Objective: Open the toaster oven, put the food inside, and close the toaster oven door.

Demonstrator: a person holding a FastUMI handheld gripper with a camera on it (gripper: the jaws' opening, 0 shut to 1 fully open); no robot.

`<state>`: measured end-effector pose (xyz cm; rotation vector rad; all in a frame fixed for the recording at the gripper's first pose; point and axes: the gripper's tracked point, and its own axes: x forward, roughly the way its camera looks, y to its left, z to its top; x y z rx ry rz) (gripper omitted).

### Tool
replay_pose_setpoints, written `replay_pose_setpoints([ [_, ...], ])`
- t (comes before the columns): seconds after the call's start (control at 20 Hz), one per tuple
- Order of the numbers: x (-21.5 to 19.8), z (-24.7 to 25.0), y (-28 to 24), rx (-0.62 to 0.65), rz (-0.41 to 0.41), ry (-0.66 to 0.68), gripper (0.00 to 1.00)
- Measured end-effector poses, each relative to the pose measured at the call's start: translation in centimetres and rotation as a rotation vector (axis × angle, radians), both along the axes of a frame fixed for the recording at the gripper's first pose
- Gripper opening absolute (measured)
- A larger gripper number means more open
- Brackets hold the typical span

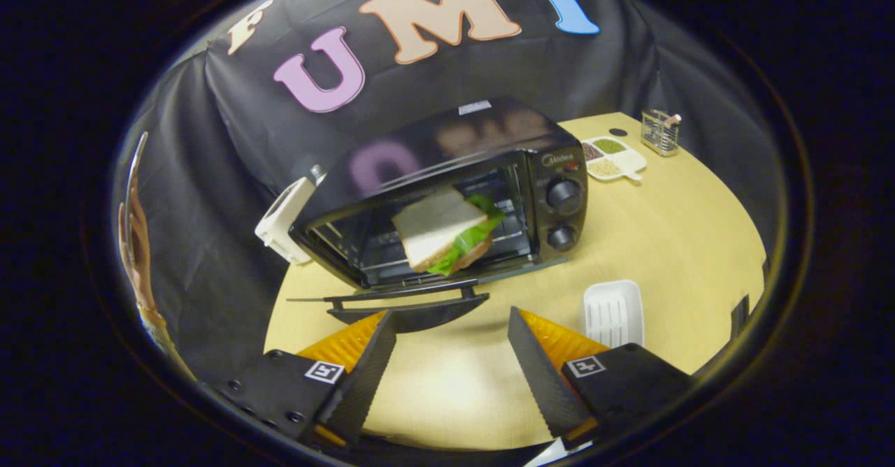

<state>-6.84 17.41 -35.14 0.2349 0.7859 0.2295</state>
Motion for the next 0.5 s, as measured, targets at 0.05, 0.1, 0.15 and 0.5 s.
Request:
replay_pose_setpoints([
  [0.05,0.3,0.1,0.4,0.022,-0.01,0.001,1.0],
  [0.1,0.5,0.2,0.6,0.031,-0.012,0.001,1.0],
  [0.15,0.9,0.2,0.8,0.033,-0.015,-0.004,1.0],
  [0.5,3.5,-1.5,0.2,-0.099,-0.026,-0.013,0.94],
])
